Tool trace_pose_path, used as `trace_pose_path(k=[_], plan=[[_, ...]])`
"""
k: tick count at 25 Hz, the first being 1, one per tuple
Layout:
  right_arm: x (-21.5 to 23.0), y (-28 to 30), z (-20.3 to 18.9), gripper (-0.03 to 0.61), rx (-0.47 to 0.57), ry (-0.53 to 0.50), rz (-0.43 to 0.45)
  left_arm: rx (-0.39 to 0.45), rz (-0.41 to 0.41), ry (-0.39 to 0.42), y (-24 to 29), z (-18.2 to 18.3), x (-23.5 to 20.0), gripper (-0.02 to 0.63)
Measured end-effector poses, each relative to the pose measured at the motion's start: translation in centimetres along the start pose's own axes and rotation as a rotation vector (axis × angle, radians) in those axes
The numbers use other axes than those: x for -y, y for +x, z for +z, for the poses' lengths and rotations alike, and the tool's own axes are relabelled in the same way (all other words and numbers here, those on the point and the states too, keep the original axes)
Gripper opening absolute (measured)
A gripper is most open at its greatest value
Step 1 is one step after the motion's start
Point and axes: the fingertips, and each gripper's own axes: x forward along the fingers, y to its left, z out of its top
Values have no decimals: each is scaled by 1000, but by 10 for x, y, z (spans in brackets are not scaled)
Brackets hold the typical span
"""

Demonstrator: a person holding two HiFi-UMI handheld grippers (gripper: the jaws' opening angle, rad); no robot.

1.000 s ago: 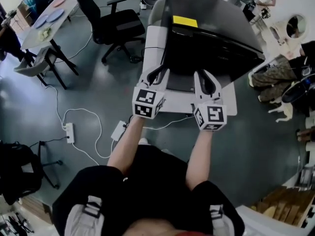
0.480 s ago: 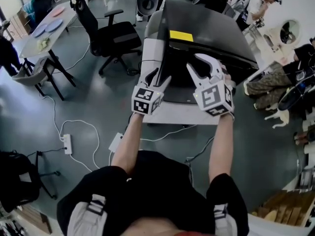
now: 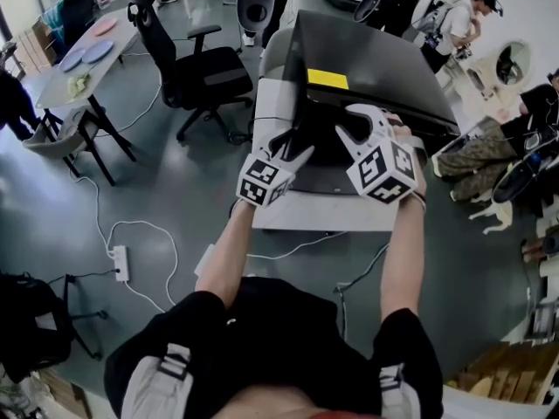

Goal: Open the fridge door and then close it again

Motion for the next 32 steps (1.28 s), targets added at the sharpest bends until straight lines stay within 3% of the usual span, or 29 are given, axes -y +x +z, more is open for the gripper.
trace_pose_path(k=[13, 16, 21, 32], plan=[[-2, -5, 2, 74, 28, 3, 45, -68, 40, -13, -4, -2, 5, 227], [-15, -25, 2, 78, 47, -7, 70, -52, 65, -4, -19, -3, 26, 222], [-37, -53, 3, 87, 108, -89, 49, -23, 186, 6, -42, -5, 59, 222], [-95, -164, -31, 89, 269, -227, 57, 14, 379, 49, -89, -8, 200, 215]])
